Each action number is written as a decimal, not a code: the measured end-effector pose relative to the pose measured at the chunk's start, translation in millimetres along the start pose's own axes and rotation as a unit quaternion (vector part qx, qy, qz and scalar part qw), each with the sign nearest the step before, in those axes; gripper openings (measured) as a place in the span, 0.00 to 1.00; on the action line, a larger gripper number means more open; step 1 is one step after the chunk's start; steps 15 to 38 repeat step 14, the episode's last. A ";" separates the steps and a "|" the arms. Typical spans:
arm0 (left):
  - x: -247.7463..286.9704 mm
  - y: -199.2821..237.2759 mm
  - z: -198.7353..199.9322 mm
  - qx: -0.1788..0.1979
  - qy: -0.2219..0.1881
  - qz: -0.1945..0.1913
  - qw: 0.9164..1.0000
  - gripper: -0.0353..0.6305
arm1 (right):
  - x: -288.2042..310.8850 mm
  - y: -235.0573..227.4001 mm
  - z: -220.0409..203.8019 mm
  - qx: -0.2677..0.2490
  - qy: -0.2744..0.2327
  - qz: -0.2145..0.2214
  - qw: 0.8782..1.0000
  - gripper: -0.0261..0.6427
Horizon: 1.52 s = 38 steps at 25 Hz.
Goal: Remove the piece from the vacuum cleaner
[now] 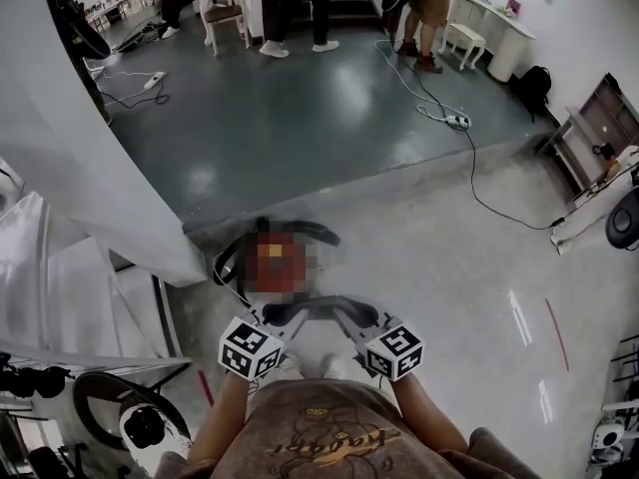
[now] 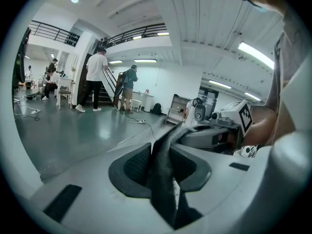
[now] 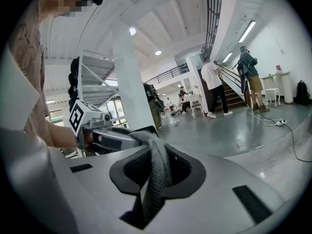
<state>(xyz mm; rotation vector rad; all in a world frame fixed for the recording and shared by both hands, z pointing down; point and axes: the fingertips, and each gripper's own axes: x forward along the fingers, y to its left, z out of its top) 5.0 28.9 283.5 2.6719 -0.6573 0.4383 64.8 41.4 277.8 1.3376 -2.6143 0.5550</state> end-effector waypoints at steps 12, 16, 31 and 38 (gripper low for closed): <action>-2.8 1.5 0.4 -0.010 -0.005 0.008 1.000 0.18 | 1.7 2.2 1.1 -0.001 0.002 0.008 1.000 0.11; -2.0 0.5 1.5 -0.012 -0.005 0.009 1.000 0.18 | 0.5 1.0 2.0 -0.002 0.002 0.007 1.000 0.11; -2.0 0.5 1.5 -0.012 -0.005 0.009 1.000 0.18 | 0.5 1.0 2.0 -0.002 0.002 0.007 1.000 0.11; -2.0 0.5 1.5 -0.012 -0.005 0.009 1.000 0.18 | 0.5 1.0 2.0 -0.002 0.002 0.007 1.000 0.11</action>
